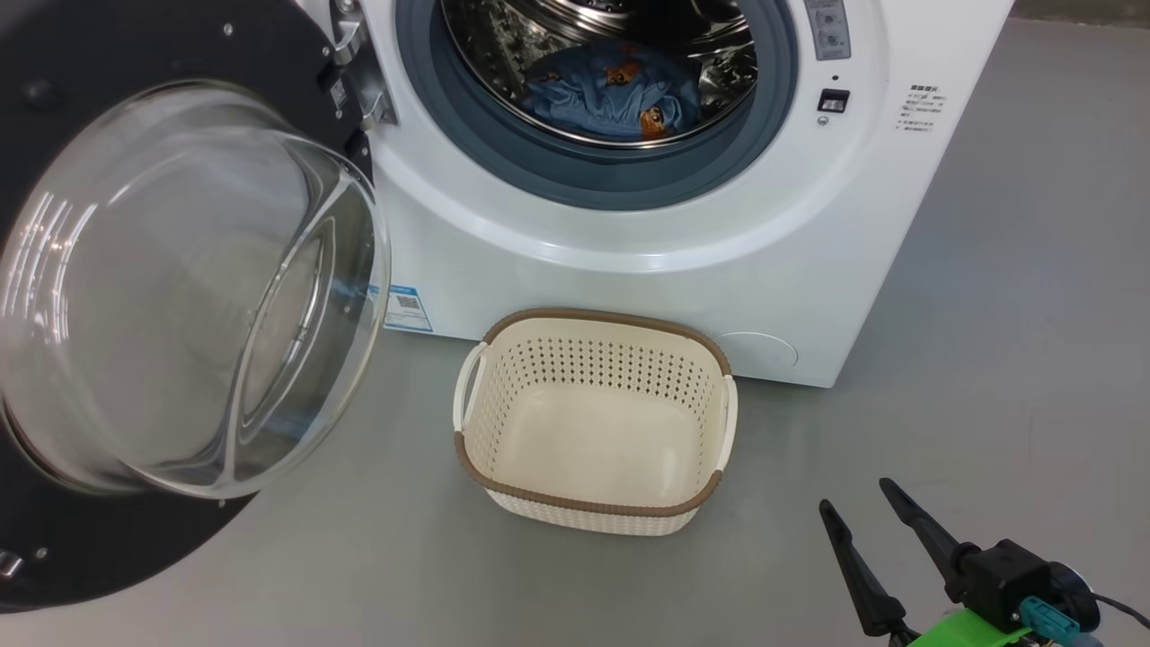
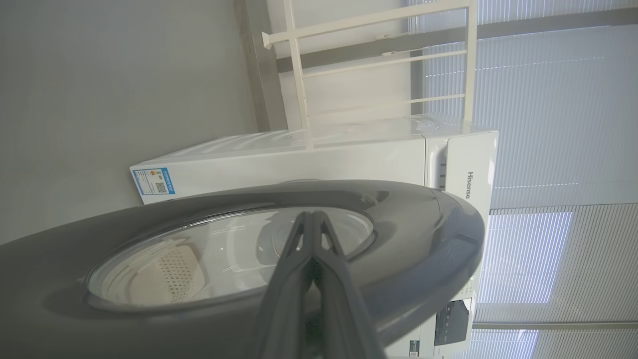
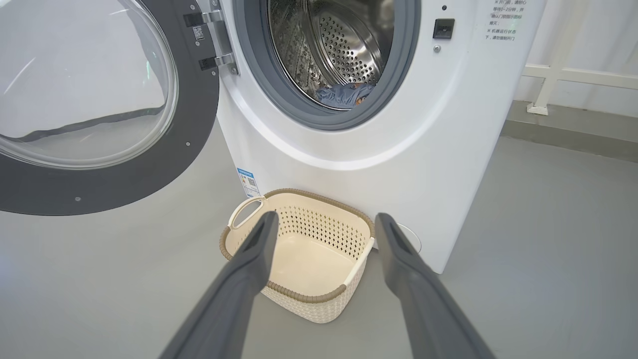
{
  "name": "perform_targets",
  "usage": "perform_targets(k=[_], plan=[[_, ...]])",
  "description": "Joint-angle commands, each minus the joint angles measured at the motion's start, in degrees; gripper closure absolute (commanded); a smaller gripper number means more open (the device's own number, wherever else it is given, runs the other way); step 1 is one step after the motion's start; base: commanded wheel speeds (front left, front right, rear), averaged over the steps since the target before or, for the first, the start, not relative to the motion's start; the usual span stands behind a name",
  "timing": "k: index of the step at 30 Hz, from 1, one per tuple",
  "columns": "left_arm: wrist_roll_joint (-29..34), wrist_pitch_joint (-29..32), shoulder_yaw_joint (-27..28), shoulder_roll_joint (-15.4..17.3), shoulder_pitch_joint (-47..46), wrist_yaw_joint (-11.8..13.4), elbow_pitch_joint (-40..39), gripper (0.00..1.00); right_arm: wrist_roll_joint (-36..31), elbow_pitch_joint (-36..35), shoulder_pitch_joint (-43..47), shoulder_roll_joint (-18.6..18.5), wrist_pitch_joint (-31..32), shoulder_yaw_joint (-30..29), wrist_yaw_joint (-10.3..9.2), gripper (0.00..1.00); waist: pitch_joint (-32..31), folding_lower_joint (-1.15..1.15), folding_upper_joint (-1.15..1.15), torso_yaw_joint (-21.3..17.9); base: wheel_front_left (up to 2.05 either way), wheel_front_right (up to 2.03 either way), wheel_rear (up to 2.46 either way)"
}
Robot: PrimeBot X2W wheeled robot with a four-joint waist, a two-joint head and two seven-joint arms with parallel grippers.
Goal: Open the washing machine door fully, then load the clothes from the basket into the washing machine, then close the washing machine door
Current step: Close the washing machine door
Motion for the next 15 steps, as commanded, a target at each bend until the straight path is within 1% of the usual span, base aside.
perform_targets(k=[1,6,10,15], plan=[[-0.4,0.8,0.1,1.8,0.8,0.4,-1.5,1.0,0.0,-1.2,-1.2,-1.0,-0.3,1.3,0.08,0.0,-0.1,0.0,0.0,-0.2,0.0,0.0,0.0],[-0.7,1.6,0.3,1.9,1.1,0.8,-2.1,1.0,-0.1,-1.2,-1.0,-0.9,-0.3,0.8,0.08,0.0,-0.5,0.0,0.0,-0.7,0.0,0.0,0.0],[-0.9,2.7,0.0,2.0,1.1,1.6,-3.4,1.0,0.0,-1.2,-0.9,0.4,-0.3,0.5,0.08,0.0,-1.0,0.0,0.0,-0.8,0.0,0.0,0.0],[-0.7,3.7,-0.8,1.1,1.6,2.5,-5.2,1.0,-0.1,-1.1,-0.8,1.8,-0.3,0.6,0.08,0.0,-1.9,0.0,0.0,-1.0,0.0,0.0,0.0]])
